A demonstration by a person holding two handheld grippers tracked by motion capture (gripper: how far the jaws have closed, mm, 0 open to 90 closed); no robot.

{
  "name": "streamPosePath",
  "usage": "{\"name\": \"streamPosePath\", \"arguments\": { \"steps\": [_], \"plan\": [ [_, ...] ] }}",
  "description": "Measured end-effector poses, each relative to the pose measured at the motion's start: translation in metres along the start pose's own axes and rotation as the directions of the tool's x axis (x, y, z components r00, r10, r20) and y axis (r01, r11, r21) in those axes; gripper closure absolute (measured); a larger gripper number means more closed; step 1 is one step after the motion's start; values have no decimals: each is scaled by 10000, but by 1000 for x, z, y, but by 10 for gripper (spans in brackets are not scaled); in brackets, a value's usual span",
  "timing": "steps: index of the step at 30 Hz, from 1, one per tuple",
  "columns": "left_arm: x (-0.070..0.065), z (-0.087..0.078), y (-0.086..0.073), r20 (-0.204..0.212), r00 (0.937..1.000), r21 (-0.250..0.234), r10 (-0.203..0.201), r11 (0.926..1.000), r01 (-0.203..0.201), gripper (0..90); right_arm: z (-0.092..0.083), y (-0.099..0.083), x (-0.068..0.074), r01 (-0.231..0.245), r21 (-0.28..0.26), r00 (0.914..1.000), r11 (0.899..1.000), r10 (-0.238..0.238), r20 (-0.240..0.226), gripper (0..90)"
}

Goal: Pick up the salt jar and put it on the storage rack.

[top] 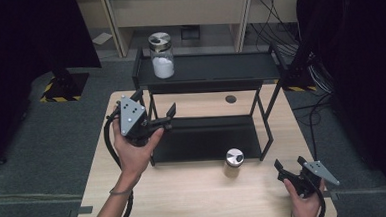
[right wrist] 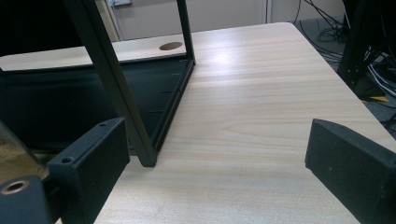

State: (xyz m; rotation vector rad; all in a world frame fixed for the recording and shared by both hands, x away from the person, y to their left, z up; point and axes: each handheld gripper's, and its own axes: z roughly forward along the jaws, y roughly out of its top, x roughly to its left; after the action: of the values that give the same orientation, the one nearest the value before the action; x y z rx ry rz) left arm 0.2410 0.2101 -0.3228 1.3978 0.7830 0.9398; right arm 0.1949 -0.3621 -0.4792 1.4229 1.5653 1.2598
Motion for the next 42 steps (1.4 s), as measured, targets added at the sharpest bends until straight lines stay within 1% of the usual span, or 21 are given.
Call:
{"name": "streamPosePath", "arguments": {
  "steps": [8, 12, 17, 19, 24, 28, 33, 38, 42],
  "plan": [
    [-4, -4, -10, 141, 9999, 39, -30, 10000, 29, 6, 0, 0, 0, -18, -17, 10000, 10000, 18, -10, 66],
    [-7, -7, -20, 249, 9997, 136, -79, 9999, 76, 6, 0, 0, -1, -22, -21, 10000, 10000, 22, -14, 66],
    [-8, -13, -32, 429, 9989, 148, -168, 9998, 162, 6, 0, 0, 0, -13, -20, 10000, 10000, 13, -6, 66],
    [-9, -15, -35, 460, 9989, 195, -124, 9997, 115, 6, 0, 0, 0, 1, -19, 10000, 10000, -1, 1, 66],
    [-11, -18, -44, 593, 9981, 326, -159, 9994, 140, 6, 0, 0, 0, -2, -15, 10000, 10000, 2, -9, 66],
    [-13, -22, -54, 663, 9975, 368, -255, 9991, 230, 6, 0, 0, 0, 9, -7, 10000, 10000, -9, -22, 66],
    [-16, -25, -66, 758, 9968, 464, -247, 9987, 212, 6, 0, 0, 0, 8, -3, 10000, 10000, -8, -26, 66],
    [-18, -28, -78, 853, 9958, 597, -344, 9978, 294, 6, 0, 0, 0, 12, -10, 10000, 10000, -12, -23, 66],
    [-19, -29, -85, 998, 9945, 919, -320, 9955, 228, 6, 0, 0, 1, 25, -9, 10000, 10000, -25, -22, 66]
  ]
}}
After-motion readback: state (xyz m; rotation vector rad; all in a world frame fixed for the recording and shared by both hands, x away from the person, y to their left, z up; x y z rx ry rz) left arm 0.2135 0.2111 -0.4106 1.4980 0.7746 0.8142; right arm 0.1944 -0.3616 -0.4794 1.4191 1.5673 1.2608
